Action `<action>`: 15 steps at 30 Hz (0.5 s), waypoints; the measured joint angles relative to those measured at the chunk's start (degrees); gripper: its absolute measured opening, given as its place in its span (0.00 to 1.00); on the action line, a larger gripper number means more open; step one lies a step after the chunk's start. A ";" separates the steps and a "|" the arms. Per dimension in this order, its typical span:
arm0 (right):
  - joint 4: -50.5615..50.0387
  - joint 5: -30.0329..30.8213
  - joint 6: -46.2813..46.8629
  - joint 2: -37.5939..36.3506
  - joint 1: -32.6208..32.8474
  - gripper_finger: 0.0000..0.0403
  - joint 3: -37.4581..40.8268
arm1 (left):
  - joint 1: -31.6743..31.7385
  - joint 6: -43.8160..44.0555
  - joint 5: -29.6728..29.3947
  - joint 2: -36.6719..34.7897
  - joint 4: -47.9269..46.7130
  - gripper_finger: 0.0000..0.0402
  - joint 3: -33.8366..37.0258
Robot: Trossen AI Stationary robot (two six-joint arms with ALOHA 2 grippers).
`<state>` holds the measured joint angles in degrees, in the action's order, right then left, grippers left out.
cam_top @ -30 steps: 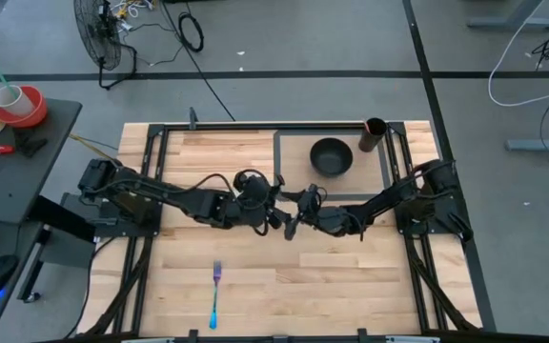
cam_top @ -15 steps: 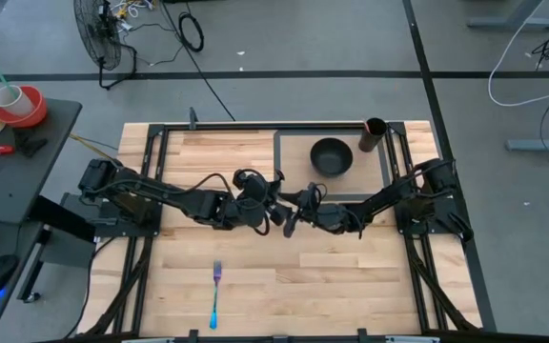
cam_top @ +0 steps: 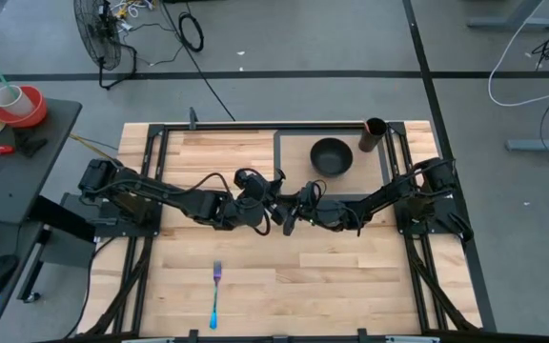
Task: Pick & Place Utensil
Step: Put the black spoon into the black bowl on the transparent mat
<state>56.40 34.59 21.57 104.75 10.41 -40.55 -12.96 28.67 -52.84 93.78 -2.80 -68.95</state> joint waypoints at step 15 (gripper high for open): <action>-0.02 -4.89 8.59 -0.12 -0.11 0.01 0.10 | -0.47 -3.49 -1.22 -0.91 -0.62 0.23 0.00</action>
<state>56.38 29.71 30.16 104.63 10.31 -40.46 -13.43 25.17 -54.06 92.87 -3.41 -68.95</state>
